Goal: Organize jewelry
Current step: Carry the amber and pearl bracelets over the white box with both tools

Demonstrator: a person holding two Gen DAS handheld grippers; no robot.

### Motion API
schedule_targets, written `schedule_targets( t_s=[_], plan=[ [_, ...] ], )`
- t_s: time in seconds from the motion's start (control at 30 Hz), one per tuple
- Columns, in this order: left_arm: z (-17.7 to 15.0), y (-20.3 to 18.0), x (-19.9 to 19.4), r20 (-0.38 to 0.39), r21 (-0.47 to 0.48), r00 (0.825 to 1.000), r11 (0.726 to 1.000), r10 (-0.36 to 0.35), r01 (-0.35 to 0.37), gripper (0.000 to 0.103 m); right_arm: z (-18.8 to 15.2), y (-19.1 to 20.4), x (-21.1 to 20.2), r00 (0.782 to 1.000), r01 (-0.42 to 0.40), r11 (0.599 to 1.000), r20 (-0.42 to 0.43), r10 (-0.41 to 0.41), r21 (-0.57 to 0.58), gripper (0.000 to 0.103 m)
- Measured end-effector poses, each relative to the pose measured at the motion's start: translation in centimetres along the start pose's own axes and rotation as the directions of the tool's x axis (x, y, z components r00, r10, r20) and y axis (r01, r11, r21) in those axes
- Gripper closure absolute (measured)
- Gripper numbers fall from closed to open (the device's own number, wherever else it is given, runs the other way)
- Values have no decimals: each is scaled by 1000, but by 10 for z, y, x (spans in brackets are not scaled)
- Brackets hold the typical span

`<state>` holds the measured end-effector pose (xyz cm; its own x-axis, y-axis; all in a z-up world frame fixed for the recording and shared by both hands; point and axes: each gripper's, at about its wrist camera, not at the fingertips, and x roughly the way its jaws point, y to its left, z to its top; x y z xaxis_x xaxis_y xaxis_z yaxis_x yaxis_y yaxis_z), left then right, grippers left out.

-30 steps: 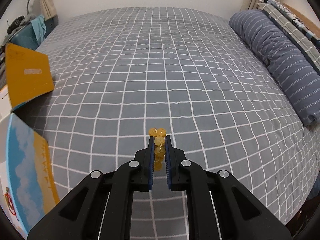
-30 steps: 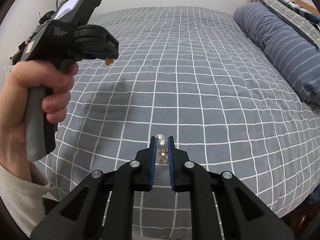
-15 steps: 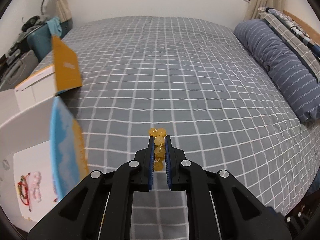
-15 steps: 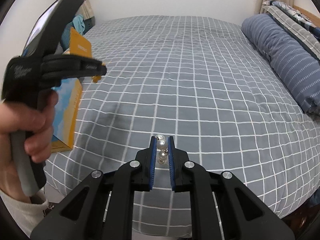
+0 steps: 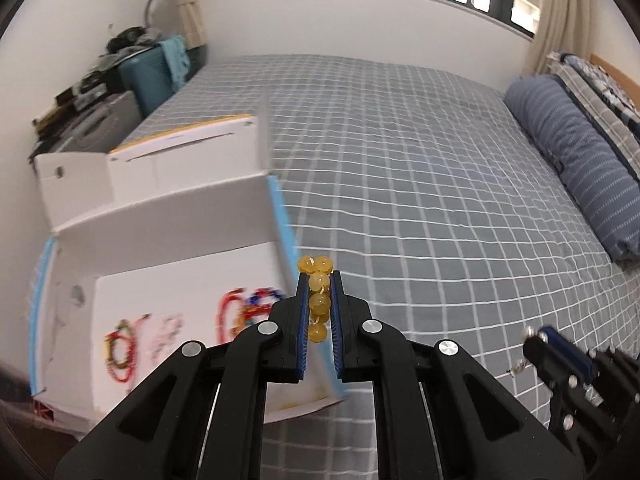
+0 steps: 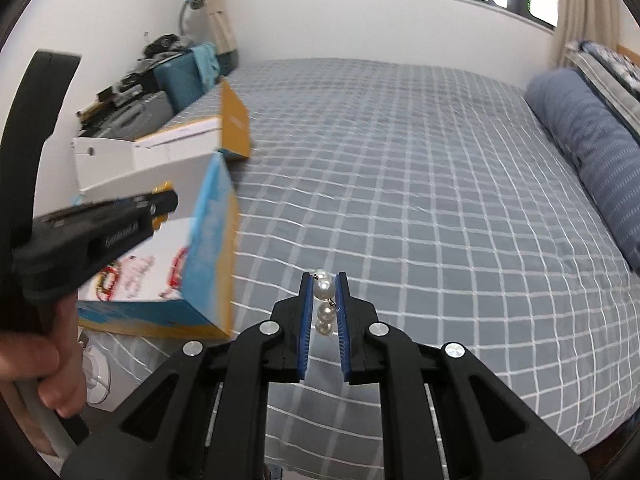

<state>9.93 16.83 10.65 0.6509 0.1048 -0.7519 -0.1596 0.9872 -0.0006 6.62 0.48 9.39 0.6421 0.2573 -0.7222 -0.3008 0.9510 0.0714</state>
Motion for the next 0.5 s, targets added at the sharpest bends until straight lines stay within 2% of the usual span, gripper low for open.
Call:
schedule_targets(
  t_s=[0.2, 0.5],
  plan=[
    [-12, 61, -23, 17, -78, 998, 996, 54, -53, 94, 18, 52, 7, 998, -56, 997, 4, 56, -47, 92],
    [-32, 136, -22, -11, -158, 989, 977, 146, -146, 94, 34, 140, 37, 991, -136, 982, -27, 134, -129, 92]
  ],
)
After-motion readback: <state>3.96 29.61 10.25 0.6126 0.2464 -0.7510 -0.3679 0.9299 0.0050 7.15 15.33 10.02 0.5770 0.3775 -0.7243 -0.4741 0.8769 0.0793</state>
